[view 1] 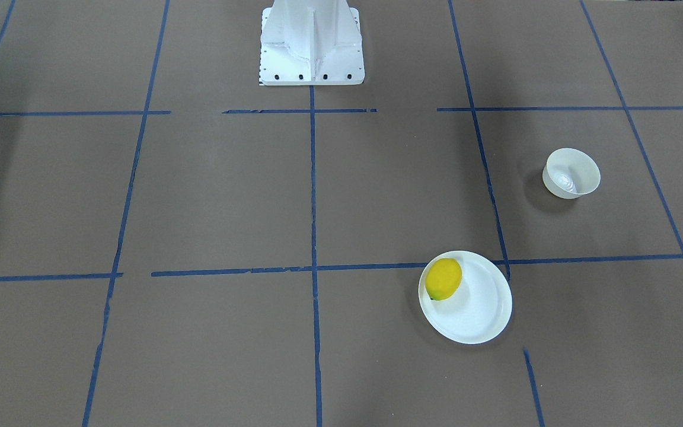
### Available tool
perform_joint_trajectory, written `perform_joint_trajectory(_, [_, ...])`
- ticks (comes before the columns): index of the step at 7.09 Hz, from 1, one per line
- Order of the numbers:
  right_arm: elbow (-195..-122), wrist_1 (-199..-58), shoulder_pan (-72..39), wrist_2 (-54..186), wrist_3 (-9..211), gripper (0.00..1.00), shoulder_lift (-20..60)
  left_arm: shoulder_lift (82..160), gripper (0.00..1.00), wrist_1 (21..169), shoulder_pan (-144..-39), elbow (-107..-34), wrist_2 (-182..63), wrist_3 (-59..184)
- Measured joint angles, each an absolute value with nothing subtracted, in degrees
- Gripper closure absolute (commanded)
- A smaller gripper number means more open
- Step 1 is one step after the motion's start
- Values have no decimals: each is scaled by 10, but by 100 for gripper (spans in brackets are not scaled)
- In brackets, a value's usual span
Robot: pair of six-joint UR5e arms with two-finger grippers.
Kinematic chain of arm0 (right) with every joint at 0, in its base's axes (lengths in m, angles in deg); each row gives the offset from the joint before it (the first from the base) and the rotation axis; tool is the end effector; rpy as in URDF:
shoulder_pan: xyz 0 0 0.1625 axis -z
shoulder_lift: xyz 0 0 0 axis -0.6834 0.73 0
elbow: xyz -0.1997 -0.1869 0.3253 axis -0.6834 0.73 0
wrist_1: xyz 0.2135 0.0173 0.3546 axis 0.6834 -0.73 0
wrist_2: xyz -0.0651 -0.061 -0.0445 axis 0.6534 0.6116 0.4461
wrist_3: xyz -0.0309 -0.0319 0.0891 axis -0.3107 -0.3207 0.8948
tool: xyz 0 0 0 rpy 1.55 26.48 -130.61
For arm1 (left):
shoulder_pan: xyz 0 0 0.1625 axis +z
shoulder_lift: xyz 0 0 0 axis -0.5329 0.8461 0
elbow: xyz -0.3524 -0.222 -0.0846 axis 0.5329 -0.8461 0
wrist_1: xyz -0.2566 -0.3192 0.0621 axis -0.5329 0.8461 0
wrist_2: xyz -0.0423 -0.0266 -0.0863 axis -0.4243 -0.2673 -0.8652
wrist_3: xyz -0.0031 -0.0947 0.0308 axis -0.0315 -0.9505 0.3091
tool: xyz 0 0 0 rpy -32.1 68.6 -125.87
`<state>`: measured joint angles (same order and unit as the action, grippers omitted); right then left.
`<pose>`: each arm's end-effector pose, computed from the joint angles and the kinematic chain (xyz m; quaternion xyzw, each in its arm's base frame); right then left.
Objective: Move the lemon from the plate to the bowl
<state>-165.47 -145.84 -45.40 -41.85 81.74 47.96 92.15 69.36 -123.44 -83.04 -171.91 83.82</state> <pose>0.0573 -0.4323 0.6471 -0.0116 -0.3470 -0.0282 0.9374 -0.0735 -0.4259 0.6160 0.0630 0.3698 0.0584 0.9252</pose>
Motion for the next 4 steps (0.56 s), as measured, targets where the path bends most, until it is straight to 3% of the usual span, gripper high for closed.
perform_joint_trajectory(4, [-1655,-1458,-454,-419,817,0,480,923,0,706,-1235,-832,-1719,838])
